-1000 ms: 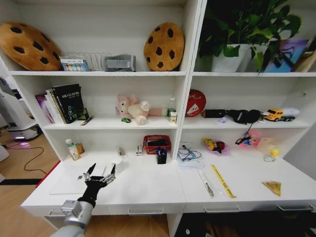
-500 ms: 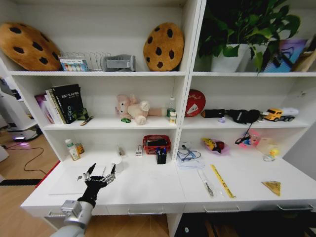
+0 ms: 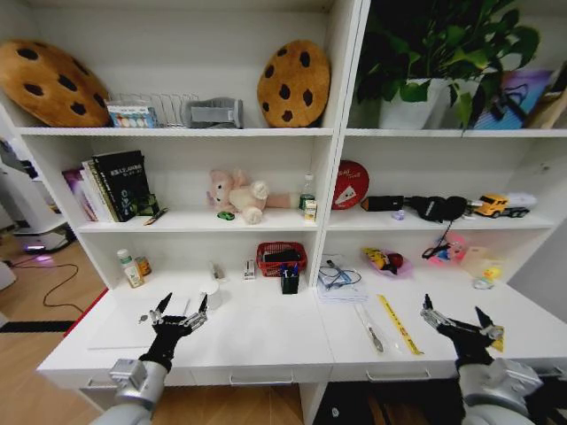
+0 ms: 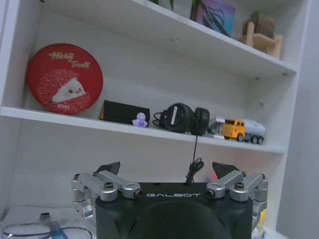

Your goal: Organize the objects on the table.

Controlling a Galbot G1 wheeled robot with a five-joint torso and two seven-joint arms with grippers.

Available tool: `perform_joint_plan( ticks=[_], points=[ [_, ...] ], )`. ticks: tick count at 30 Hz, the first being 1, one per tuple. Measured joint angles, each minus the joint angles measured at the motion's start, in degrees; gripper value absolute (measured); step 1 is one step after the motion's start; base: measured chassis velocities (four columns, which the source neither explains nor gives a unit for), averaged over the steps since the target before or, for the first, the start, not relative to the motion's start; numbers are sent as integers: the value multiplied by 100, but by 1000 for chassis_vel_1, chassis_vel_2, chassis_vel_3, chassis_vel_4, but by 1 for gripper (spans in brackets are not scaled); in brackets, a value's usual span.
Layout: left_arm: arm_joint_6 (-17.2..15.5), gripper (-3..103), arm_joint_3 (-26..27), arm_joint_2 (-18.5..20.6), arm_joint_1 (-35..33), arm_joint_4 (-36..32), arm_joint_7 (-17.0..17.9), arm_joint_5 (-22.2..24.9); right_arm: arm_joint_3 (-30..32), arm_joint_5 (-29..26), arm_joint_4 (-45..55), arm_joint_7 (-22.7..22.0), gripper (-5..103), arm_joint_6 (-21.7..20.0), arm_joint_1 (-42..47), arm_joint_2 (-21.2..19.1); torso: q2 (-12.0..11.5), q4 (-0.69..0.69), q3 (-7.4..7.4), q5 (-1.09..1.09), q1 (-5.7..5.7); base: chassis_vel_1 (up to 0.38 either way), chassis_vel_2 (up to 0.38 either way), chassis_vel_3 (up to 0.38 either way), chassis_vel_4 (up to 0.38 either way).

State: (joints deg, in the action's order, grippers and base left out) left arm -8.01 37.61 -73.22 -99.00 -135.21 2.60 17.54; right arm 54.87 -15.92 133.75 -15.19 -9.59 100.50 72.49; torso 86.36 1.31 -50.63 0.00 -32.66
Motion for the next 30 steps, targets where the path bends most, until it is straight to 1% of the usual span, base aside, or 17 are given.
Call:
perform_joint_plan(
  ticks=[1,6,8,11,13,18,23,24,29,30],
  points=[
    [0,100,0,0,0,0,0,0,-5,131,16,120,100,-1,20,9,0,0,0,1,0,0,0,0,0],
    [0,100,0,0,0,0,0,0,-34,176,137,218,100,-173,119,137,0,3,0,0,0,0,0,0,0],
    [0,100,0,0,0,0,0,0,-54,146,213,289,100,-269,141,185,0,2,0,0,0,0,0,0,0],
    [0,100,0,0,0,0,0,0,-57,106,237,321,100,-288,144,188,0,2,0,0,0,0,0,0,0],
    [0,100,0,0,0,0,0,0,-66,-29,283,358,100,-348,149,204,0,1,0,0,0,0,0,0,0],
    [0,100,0,0,0,1,0,0,-78,-78,281,414,100,-348,172,228,0,1,1,-2,1,-24,-20,30,31],
    [0,100,0,0,0,0,1,0,-83,-189,267,424,100,-317,181,232,0,1,1,1,1,-142,-123,121,124],
    [0,100,0,0,0,0,0,0,-83,-193,263,423,100,-310,182,232,0,2,0,-2,0,-194,-191,178,173],
    [0,100,1,0,0,0,-1,0,-84,-238,247,423,100,-284,188,226,0,2,0,3,0,-210,-196,210,219],
    [0,100,0,0,0,1,0,0,-84,-255,247,423,100,-279,190,223,0,2,0,-3,0,-277,-219,263,271]
  ],
)
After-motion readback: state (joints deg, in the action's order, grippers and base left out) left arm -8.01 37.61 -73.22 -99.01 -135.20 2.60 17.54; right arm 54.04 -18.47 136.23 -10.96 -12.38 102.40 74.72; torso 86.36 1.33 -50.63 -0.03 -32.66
